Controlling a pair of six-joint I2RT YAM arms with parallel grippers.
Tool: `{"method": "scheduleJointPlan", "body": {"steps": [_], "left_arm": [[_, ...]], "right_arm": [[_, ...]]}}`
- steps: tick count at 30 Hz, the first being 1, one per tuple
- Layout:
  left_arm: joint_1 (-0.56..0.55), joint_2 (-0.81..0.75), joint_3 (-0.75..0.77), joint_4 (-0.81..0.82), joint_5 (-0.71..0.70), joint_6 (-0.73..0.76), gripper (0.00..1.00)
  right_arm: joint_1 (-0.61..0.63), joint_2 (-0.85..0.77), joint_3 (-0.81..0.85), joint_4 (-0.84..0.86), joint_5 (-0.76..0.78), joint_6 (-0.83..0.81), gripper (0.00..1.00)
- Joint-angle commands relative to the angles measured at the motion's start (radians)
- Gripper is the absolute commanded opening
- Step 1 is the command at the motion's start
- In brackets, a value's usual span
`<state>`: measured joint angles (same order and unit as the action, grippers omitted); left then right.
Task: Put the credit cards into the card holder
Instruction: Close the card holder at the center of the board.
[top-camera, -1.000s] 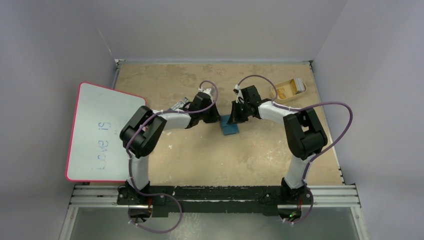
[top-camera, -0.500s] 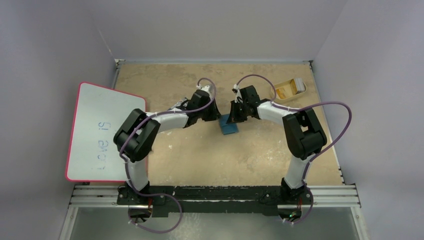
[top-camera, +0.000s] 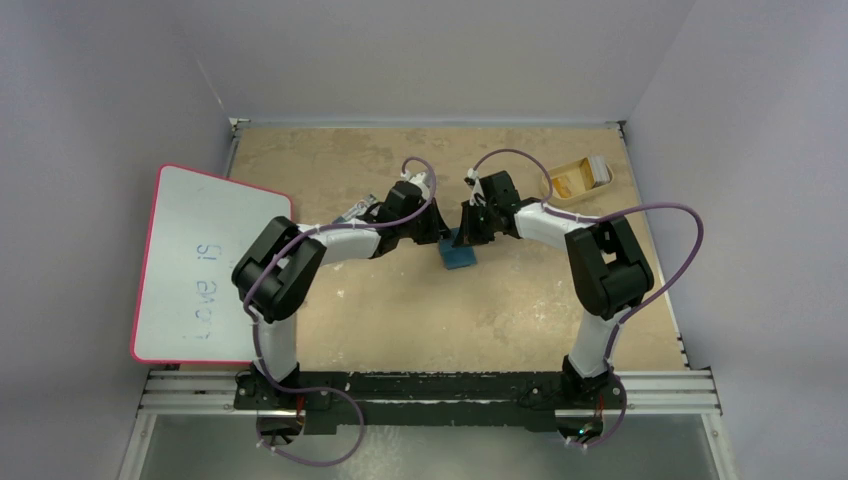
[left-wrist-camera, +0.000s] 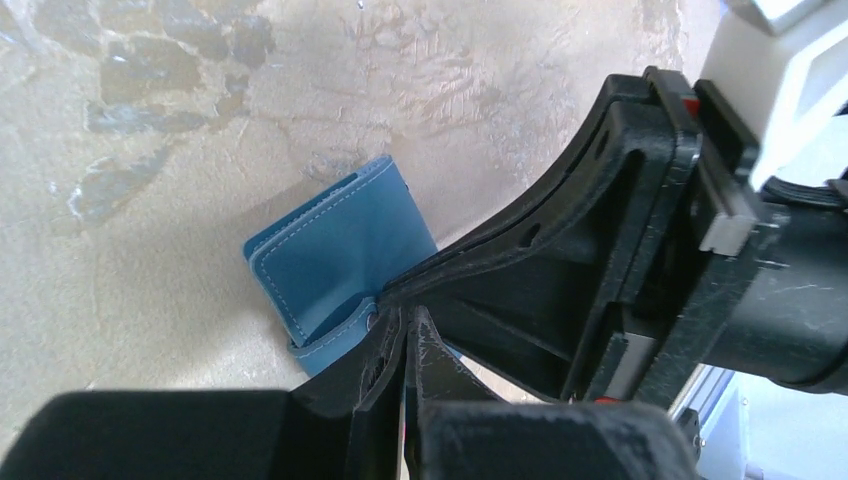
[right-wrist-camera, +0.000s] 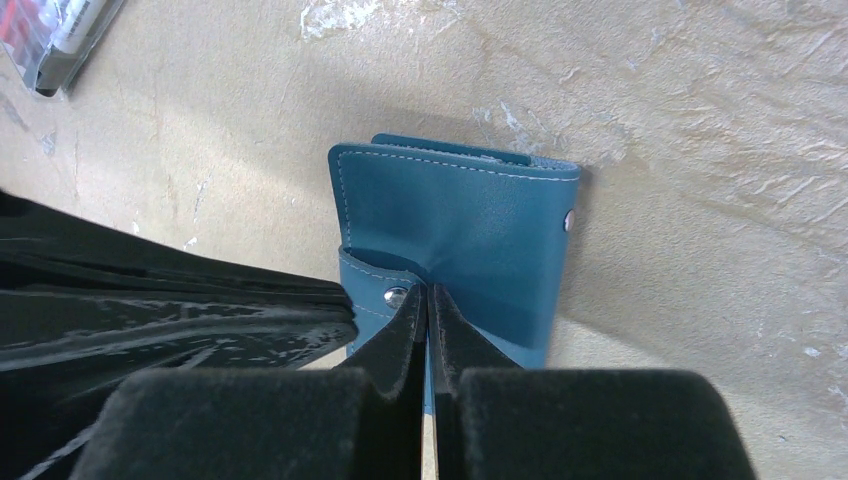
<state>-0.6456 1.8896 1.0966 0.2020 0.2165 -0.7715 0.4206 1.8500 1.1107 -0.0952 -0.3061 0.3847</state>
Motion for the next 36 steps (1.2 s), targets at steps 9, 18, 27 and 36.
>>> {"method": "scheduleJointPlan", "body": {"steps": [9, 18, 27, 36], "left_arm": [[-0.003, 0.052, -0.02, 0.05, 0.017, -0.002, 0.0], [-0.003, 0.077, -0.012, 0.009, -0.017, 0.029, 0.0], [-0.002, 0.104, -0.001, -0.024, -0.031, 0.044, 0.0], [-0.015, 0.082, -0.026, -0.025, -0.039, 0.053, 0.0]], "right_arm": [[0.007, 0.042, -0.036, -0.014, 0.042, -0.02, 0.0], [0.007, 0.044, -0.038, -0.011, 0.041, -0.02, 0.0], [0.007, 0.045, -0.036, 0.0, 0.05, -0.021, 0.0], [0.012, 0.039, -0.05, 0.033, 0.039, -0.015, 0.0]]}}
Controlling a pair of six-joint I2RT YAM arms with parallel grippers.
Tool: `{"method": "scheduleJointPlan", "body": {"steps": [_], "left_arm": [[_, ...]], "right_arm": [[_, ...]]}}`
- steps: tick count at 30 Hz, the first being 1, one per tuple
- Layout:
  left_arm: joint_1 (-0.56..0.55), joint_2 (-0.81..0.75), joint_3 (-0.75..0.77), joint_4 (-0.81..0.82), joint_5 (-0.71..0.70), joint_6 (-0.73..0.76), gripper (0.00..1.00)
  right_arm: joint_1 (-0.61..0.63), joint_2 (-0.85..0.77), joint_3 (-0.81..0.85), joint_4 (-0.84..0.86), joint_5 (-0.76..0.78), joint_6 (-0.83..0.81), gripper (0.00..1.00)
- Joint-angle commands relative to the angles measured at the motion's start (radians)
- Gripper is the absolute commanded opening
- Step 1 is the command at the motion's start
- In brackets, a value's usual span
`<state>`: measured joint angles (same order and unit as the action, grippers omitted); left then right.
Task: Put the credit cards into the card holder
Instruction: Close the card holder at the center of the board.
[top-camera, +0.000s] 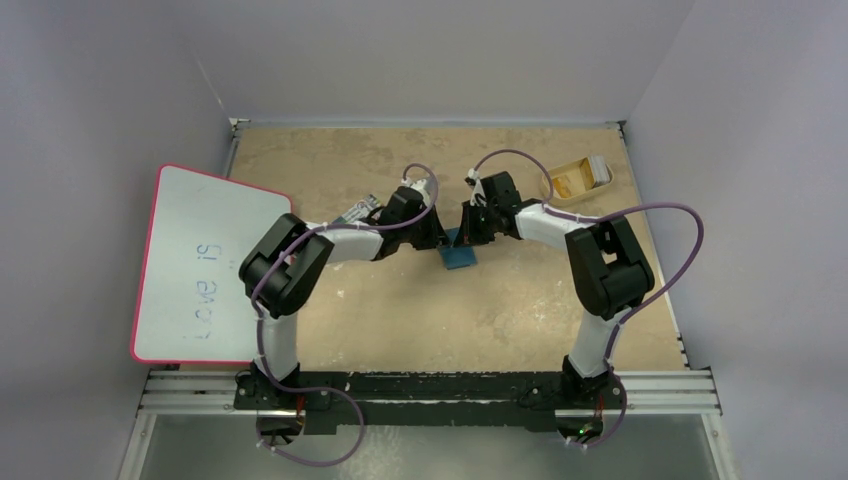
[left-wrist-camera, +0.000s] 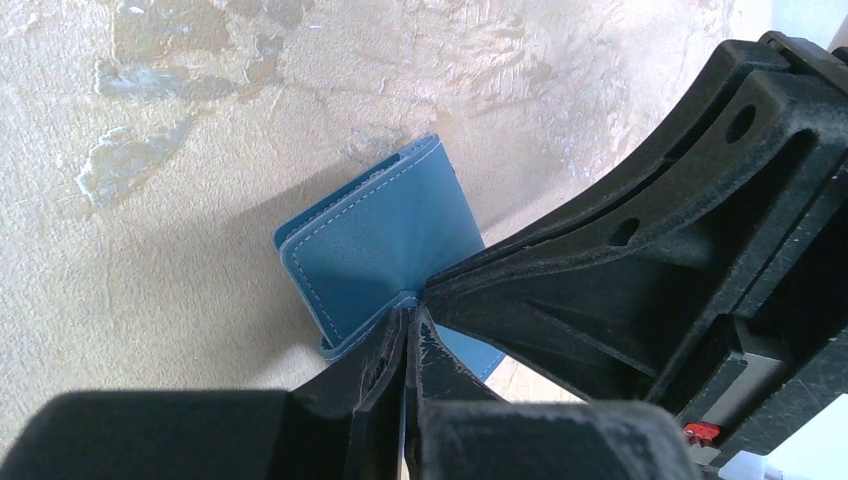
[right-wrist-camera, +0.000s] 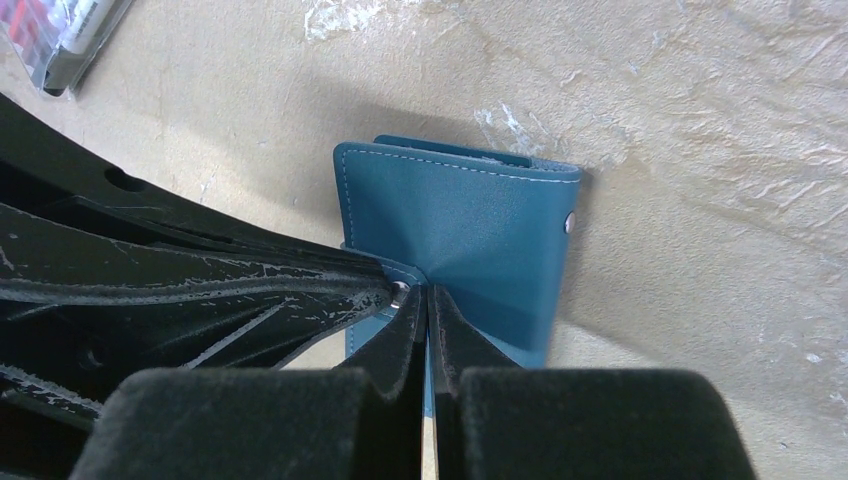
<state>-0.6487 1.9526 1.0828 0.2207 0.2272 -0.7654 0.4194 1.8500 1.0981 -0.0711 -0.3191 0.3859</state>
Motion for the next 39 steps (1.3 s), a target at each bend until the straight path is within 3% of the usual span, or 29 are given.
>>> {"method": "scheduleJointPlan", "body": {"steps": [1, 15, 39], "left_arm": [[-0.015, 0.018, -0.012, -0.048, -0.053, 0.051, 0.0], [-0.066, 0.019, -0.024, -0.168, -0.199, 0.155, 0.0], [-0.184, 0.035, -0.14, -0.18, -0.355, 0.211, 0.0]], "right_arm": [[0.012, 0.041, -0.038, 0.01, 0.053, -0.016, 0.0], [0.021, 0.051, -0.04, 0.015, 0.057, -0.016, 0.0], [0.046, 0.053, -0.084, 0.058, 0.053, 0.015, 0.0]]}}
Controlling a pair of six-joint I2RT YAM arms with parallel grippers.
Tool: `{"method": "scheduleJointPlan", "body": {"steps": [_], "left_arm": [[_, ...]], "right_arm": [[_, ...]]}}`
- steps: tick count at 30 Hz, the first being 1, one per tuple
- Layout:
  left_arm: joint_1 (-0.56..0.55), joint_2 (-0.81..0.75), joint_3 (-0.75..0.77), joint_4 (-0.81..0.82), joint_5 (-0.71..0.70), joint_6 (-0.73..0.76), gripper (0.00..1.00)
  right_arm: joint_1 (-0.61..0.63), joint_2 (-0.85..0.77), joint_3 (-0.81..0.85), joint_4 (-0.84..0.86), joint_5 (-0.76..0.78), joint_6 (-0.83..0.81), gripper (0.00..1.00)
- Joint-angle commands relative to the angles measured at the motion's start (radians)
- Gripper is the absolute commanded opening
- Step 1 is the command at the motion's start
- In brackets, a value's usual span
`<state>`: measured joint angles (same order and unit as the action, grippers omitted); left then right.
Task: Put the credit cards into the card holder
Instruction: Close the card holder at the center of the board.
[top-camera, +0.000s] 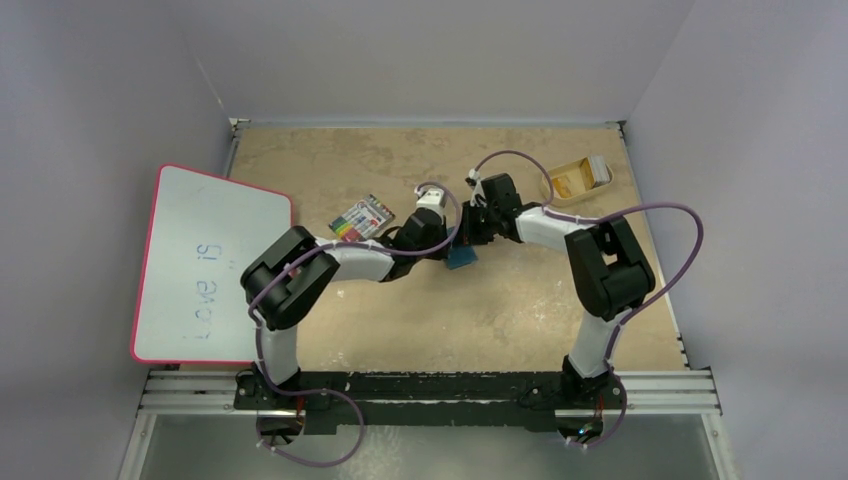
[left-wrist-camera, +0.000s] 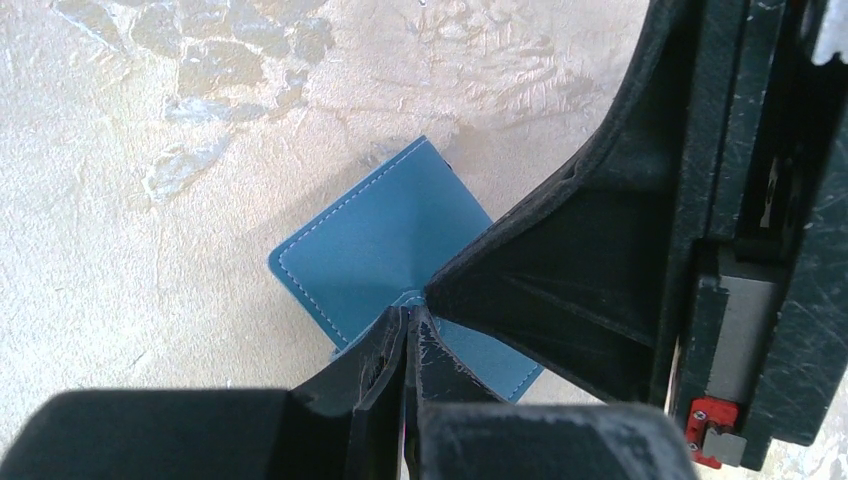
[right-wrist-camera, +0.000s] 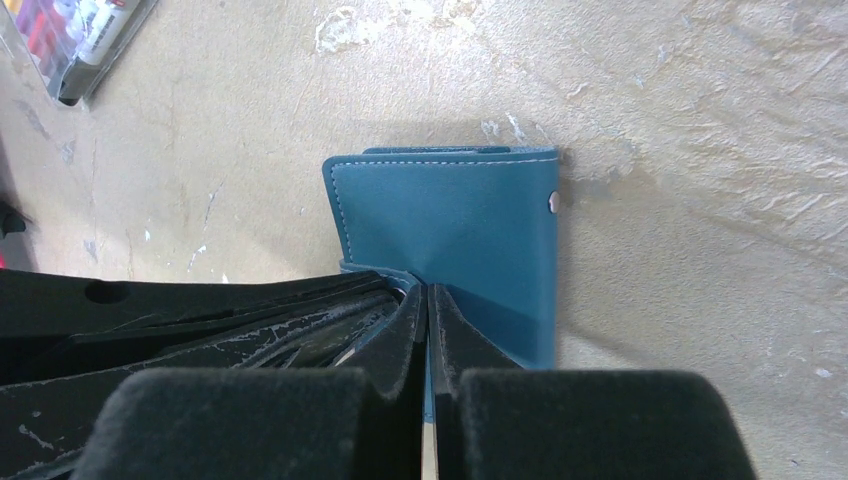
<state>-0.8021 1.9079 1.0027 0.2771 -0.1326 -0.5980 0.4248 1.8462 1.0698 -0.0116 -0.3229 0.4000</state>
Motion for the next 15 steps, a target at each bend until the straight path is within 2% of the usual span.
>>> {"method": "scheduleJointPlan", "body": {"steps": [1, 6, 10, 15], "left_arm": [[-0.031, 0.072, -0.046, -0.254, -0.004, 0.048, 0.0], [0.013, -0.034, 0.101, -0.397, -0.043, 0.075, 0.0], [0.082, -0.162, 0.207, -0.487, -0.025, 0.075, 0.01], [0.114, -0.349, 0.262, -0.563, -0.125, 0.09, 0.23]], "right_arm": [[0.039, 0.052, -0.055, -0.006, 0.054, 0.003, 0.0], [0.037, -0.001, 0.032, -0.08, 0.055, 0.005, 0.0], [0.017, -0.12, 0.092, -0.13, 0.1, 0.005, 0.02], [0.012, -0.316, 0.032, -0.091, 0.184, -0.006, 0.17]]}}
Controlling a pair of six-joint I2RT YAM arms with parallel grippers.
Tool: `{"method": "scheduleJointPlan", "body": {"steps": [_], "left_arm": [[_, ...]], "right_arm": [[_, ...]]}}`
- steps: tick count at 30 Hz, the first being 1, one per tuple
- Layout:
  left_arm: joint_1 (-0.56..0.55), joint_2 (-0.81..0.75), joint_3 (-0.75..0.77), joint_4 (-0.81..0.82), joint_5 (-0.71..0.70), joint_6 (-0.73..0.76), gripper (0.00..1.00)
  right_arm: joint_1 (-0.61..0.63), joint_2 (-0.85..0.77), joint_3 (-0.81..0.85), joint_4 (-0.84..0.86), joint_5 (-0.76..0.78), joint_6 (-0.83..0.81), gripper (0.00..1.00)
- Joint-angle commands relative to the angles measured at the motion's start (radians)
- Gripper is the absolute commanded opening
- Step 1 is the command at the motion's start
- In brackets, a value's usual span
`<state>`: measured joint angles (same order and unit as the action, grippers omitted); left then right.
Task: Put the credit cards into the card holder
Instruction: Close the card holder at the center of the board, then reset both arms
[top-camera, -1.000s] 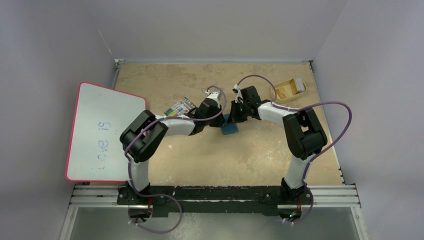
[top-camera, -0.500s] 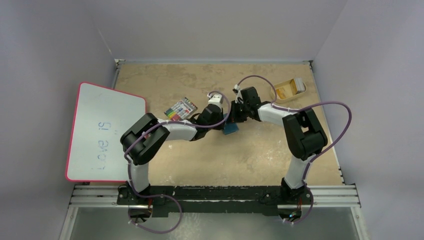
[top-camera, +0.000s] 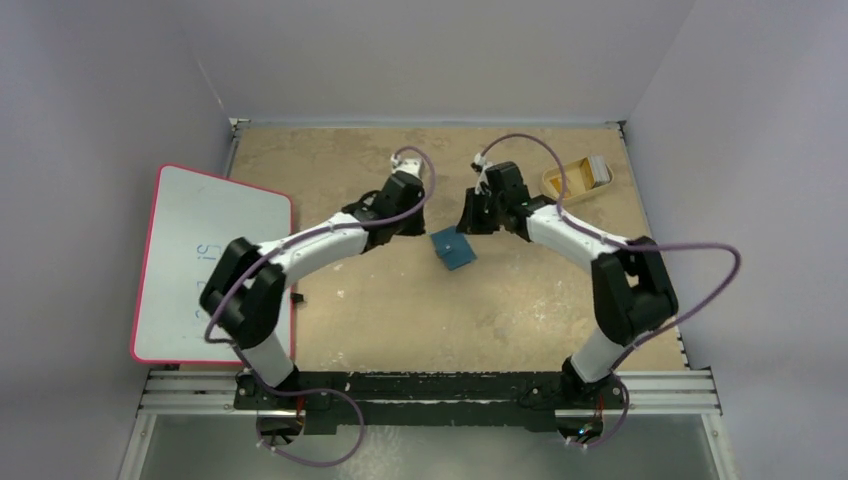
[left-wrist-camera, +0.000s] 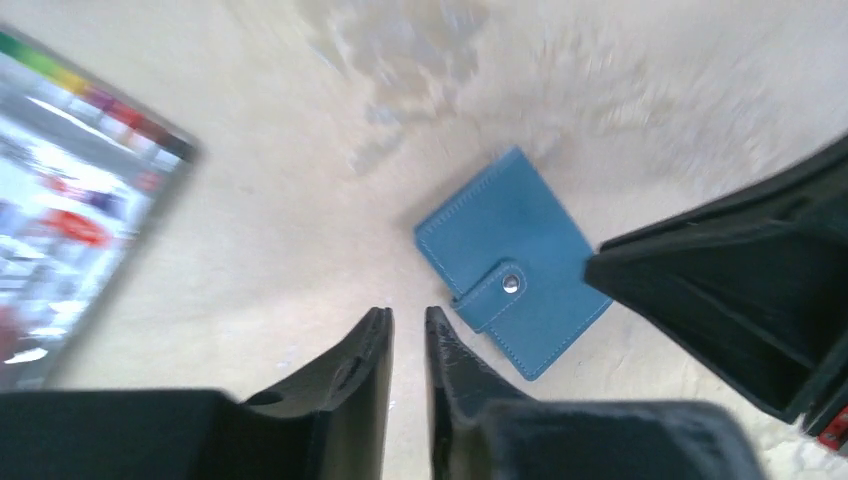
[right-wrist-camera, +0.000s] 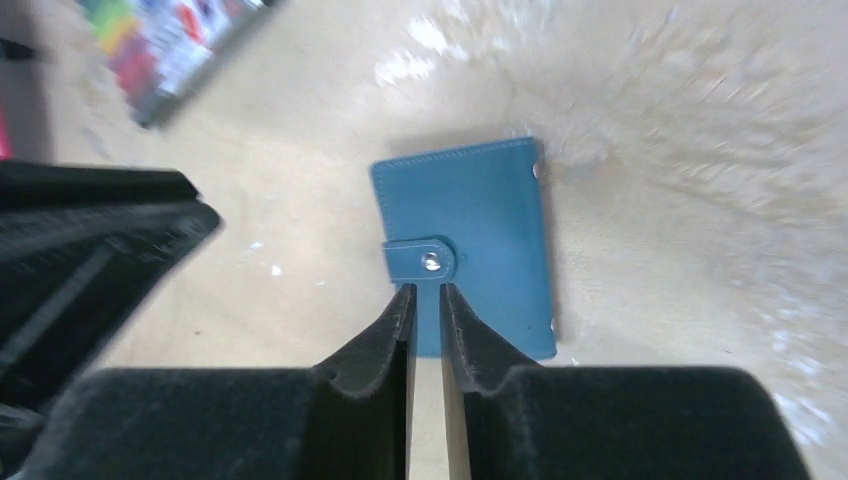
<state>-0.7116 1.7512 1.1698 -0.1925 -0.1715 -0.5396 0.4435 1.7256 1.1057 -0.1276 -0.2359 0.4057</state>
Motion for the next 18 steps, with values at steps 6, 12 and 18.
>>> {"method": "scheduleJointPlan", "body": {"steps": [6, 12, 18], "left_arm": [[0.026, -0.379, 0.125, -0.2, -0.103, 0.02, 0.54], [0.026, -0.578, 0.041, -0.221, -0.129, -0.022, 0.61], [0.026, -0.681, -0.076, -0.217, -0.101, -0.069, 0.64]], "right_arm": [[-0.007, -0.443, -0.159, 0.033, 0.149, -0.051, 0.57], [-0.007, -0.68, -0.211, -0.069, 0.206, -0.04, 0.99], [-0.007, -0.81, -0.226, -0.088, 0.233, 0.014, 0.99]]}}
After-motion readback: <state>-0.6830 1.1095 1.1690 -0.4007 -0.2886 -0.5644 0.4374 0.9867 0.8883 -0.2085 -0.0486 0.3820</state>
